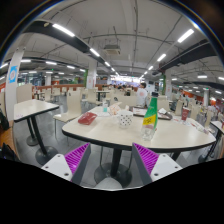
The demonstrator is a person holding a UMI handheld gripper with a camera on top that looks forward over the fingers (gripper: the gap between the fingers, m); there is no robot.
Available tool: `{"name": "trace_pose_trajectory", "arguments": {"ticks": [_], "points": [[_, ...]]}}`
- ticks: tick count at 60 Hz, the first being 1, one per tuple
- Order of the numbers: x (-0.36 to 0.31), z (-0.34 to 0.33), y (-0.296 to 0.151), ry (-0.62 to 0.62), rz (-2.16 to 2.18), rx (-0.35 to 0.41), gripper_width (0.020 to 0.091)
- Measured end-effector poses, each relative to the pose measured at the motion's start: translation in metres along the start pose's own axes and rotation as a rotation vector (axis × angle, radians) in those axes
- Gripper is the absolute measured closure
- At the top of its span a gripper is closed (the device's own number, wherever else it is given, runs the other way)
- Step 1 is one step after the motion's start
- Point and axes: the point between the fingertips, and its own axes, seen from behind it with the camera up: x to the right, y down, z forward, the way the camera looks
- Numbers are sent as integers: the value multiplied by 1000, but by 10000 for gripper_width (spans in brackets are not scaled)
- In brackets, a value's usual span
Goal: Pour water
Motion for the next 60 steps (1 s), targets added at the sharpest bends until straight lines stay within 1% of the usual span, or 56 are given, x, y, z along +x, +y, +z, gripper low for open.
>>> {"name": "trace_pose_trajectory", "arguments": {"ticks": [12, 18, 26, 31, 37, 41, 46, 50, 55, 58, 59, 60], "points": [[8, 3, -5, 11, 3, 11, 263], [23, 2, -8, 39, 11, 20, 264], [60, 19, -16, 82, 31, 37, 265], [92, 29, -21, 115, 58, 68, 264], [124, 56, -27, 143, 88, 92, 252], [141, 75, -34, 155, 92, 103, 259], [147, 104, -38, 137, 70, 102, 262], [149, 129, -46, 123, 52, 119, 261], [166, 157, -56, 165, 52, 144, 269], [177, 177, -60, 194, 55, 164, 280], [180, 182, -61, 201, 54, 169, 293], [183, 187, -61, 208, 53, 172, 322]]}}
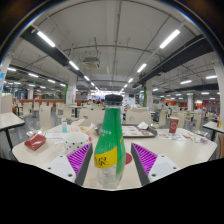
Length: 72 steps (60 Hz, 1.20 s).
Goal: Pour water
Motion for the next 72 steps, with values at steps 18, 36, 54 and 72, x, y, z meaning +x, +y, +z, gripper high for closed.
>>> {"name": "trace_pose_trajectory", "arguments": {"ticks": [18, 36, 54, 72], "points": [[2, 11, -3, -10, 8, 52, 741], [35, 32, -43, -11, -432, 22, 741], [14, 95, -121, 140, -1794, 222, 743], [-32, 123, -112, 148, -2401, 379, 739]]}}
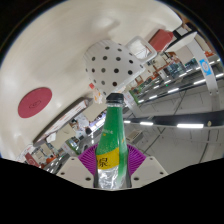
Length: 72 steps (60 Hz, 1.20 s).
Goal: Pour water
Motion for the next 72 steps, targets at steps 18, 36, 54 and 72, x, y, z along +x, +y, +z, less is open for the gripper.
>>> {"name": "trace_pose_trajectory", "arguments": {"ticks": [18, 36, 54, 72], "points": [[9, 6, -4, 33, 40, 4, 742], [-1, -14, 56, 15, 1460, -161, 738], [-81, -25, 1, -172, 2603, -142, 740], [-107, -26, -32, -239, 2498, -120, 735]]}}
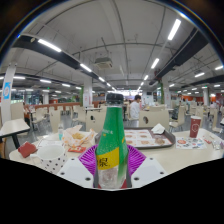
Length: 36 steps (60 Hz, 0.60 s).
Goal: Pour water
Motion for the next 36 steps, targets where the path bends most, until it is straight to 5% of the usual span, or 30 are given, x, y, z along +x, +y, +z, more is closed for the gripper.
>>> {"name": "trace_pose_trajectory", "arguments": {"ticks": [23, 31, 36], "points": [[6, -4, 2, 106, -66, 11, 707], [7, -7, 7, 118, -71, -14, 546], [3, -19, 21, 106, -60, -93, 284]]}}
